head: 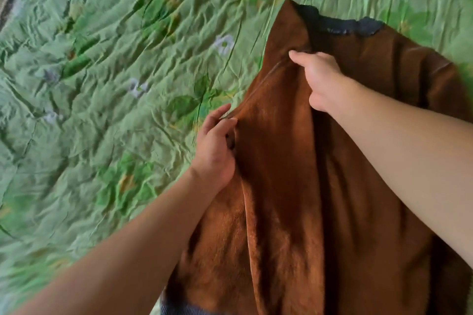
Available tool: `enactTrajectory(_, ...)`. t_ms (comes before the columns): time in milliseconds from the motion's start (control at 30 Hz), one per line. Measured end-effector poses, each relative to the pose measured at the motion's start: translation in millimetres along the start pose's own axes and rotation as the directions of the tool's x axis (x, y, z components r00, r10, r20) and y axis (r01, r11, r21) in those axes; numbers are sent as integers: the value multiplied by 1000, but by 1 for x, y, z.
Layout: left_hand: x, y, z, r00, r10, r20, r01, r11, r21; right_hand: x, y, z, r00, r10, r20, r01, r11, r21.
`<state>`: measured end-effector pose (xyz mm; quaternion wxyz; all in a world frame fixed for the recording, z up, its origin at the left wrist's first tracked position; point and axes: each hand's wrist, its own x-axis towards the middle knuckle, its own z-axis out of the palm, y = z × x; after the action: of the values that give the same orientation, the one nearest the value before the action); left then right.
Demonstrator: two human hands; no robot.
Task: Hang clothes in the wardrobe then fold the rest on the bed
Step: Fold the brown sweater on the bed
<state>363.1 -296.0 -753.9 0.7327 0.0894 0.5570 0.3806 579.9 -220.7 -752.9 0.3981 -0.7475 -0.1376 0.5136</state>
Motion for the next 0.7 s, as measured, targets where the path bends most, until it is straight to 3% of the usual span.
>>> enactTrajectory(167,6,21,-20,987,94,-129,-103,993,-66,23,-48,44,987,-107,118,97,992,85)
enactTrajectory(300,12,27,-34,959,96,-265,-133,983,-125,35,-58,79,968,-148,201,161,986,-49)
enactTrajectory(433,12,20,-44,961,222,-166,-176,951,252,29,-32,78,966,-152,209,220,909,-355)
enactTrajectory(567,-2,10,-51,978,199,-63,-168,929,328,-5,11,45,993,-111,41,117,968,-221)
enactTrajectory(700,-30,-17,-73,992,127,14,-121,903,413,-65,74,0,989,88,115,-75,990,-117)
